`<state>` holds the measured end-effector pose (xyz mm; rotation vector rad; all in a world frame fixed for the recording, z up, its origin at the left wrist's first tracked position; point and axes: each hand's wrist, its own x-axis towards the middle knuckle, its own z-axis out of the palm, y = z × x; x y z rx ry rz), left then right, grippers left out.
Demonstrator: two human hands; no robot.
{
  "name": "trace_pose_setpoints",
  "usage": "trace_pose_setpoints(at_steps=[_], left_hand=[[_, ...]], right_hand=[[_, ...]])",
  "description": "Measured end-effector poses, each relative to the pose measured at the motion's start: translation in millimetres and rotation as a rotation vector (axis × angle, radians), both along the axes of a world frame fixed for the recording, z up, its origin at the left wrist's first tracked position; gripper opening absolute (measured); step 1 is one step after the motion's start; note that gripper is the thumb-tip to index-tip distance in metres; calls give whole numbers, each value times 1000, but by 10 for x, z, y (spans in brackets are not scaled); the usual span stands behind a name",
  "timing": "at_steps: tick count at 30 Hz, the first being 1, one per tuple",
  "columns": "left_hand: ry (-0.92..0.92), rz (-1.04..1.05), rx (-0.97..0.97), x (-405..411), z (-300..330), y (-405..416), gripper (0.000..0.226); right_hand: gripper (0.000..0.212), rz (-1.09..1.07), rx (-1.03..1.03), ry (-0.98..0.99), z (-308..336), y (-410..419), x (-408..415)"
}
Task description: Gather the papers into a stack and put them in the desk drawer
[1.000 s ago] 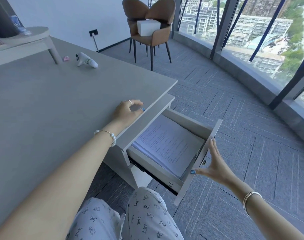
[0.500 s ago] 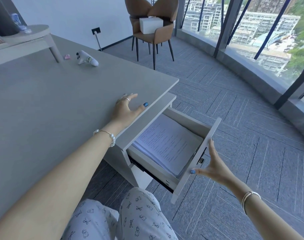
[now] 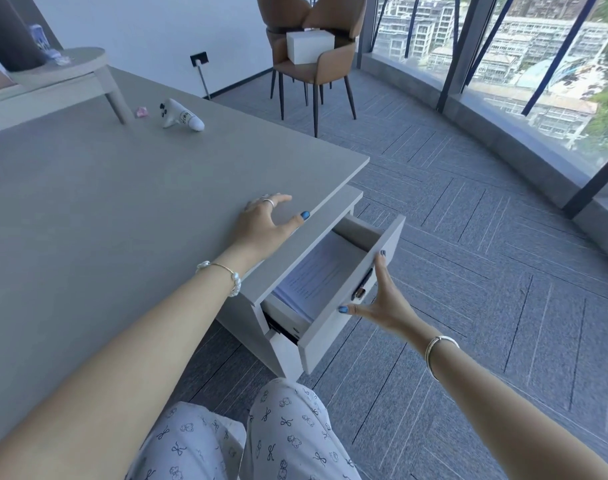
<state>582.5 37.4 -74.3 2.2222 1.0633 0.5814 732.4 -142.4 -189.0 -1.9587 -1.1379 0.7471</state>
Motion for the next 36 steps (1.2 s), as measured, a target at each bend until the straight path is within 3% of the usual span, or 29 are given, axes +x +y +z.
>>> trace_pose_setpoints(at_steps=[13,23,30,34,36], left_hand=[[-24,14,-18,0,6,18,50],[-25,18,-10,9,-23,43,51],[-14,14,1,5,-17,52,49],[-9,9,-6,-7,-13,40,48],[4,1,-20,-8,-21,43,47]], right_hand=[[140,-41,78,41,-77,730,-222],[131,-82,133,69,-138,1051,-274],[128,-60,20,18,12,1060,-239],[119,-53,-79,8,122,1007,-229],[97,-58,-94,21,160,936,-256]])
